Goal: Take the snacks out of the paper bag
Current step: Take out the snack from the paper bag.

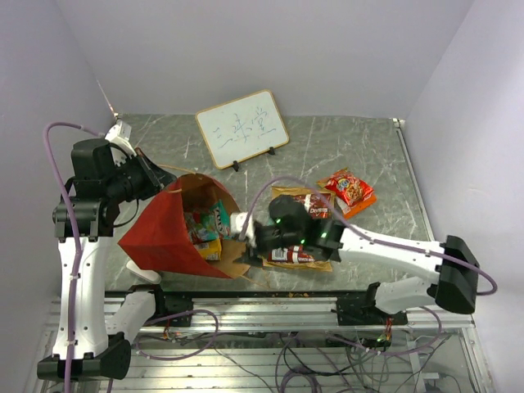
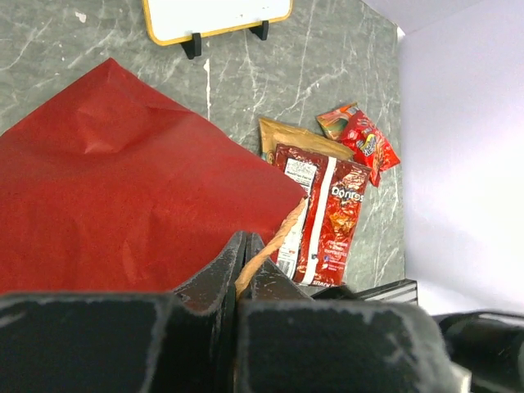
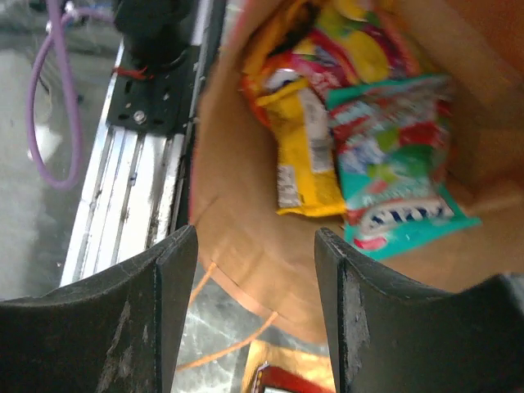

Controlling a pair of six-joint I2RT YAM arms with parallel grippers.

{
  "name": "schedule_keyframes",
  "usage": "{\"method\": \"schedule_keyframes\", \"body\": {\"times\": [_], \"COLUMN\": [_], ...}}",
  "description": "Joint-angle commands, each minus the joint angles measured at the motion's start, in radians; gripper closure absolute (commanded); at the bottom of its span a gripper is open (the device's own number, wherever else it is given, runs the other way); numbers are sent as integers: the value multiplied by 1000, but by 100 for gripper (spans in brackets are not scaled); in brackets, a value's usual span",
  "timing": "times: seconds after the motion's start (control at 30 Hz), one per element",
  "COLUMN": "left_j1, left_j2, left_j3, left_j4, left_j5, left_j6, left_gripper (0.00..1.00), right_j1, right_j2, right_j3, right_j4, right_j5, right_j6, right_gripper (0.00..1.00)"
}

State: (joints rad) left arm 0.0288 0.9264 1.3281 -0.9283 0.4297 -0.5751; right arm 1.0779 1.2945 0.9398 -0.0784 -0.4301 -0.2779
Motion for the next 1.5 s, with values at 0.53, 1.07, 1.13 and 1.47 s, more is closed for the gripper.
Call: {"method": "schedule_keyframes", "body": {"times": [0.53, 1.07, 1.13, 1.47], "left_j1": [-1, 0, -1, -1], "left_j2": [-61, -28, -28, -30], "left_j3": [28, 55, 55, 65], "left_j4": [-47, -52, -55, -86], "left_j5": [28, 55, 57, 56], "left_j6": [26, 23, 24, 30], "left_gripper": [93, 93, 93, 93], "right_j1": [102, 77, 74, 72], "right_j2": [361, 546, 568, 671], "right_j3": [-1, 13, 20, 92], "right_j4": [269, 472, 492, 557], "right_j5": [437, 471, 487, 498], "right_j6": [-475, -461, -459, -424], "right_gripper": [50, 47, 46, 49]}}
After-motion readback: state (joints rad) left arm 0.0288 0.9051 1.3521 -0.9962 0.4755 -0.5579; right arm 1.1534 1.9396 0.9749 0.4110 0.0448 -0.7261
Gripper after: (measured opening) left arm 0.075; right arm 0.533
